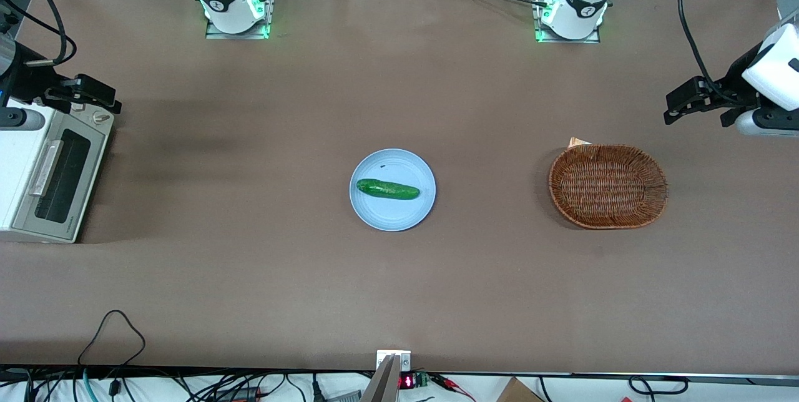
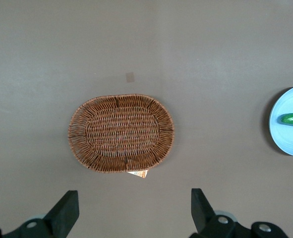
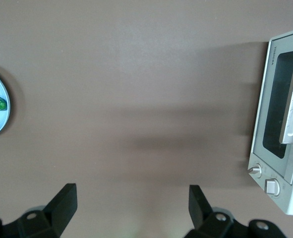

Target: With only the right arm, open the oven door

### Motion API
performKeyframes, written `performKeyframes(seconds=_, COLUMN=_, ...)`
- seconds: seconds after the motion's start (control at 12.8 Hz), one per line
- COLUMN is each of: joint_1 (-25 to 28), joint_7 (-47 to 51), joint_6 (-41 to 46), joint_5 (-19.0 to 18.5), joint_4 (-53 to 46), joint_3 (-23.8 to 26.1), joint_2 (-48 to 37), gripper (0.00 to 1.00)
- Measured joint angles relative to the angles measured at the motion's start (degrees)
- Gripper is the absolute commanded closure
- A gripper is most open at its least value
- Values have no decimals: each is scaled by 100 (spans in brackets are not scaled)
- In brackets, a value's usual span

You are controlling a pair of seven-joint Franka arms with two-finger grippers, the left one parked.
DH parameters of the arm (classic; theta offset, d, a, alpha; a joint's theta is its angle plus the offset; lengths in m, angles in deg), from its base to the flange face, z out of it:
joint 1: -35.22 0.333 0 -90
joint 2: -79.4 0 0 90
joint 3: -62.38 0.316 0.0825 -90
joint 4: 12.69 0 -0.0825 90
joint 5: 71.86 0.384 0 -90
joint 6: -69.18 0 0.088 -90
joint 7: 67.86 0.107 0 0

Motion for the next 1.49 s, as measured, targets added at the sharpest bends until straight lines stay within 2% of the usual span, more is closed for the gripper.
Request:
performKeyframes(seconds=0.7, joint_1=-24, joint_7=0, joint_6=20, joint_5=0, joint_4=0, joint_3=-5, joint_2=1, gripper=1)
performKeyframes(seconds=0.78, joint_1=-28, joint_7=0, joint_6=22, joint_5=0, joint_4=0, joint_3=-5, joint_2=1, gripper=7)
performKeyframes(seconds=0.94, joint_1=-30, joint_7=-4, joint_6=26, joint_5=0, joint_4=0, joint_3=-5, joint_2=4, gripper=65)
performKeyframes(seconds=1.09, joint_1=-30, joint_7=-20, joint_6=33, joint_5=0, joint_4=0, joint_3=-5, joint_2=10, gripper=93)
performKeyframes(seconds=1.17, joint_1=-30, joint_7=-44, joint_6=34, joint_5=0, joint_4=0, joint_3=-5, joint_2=14, gripper=99)
performKeyframes(seconds=1.49, joint_1=-30, joint_7=-78, joint_6=36, joint_5=0, joint_4=0, joint_3=-5, joint_2=23, gripper=98)
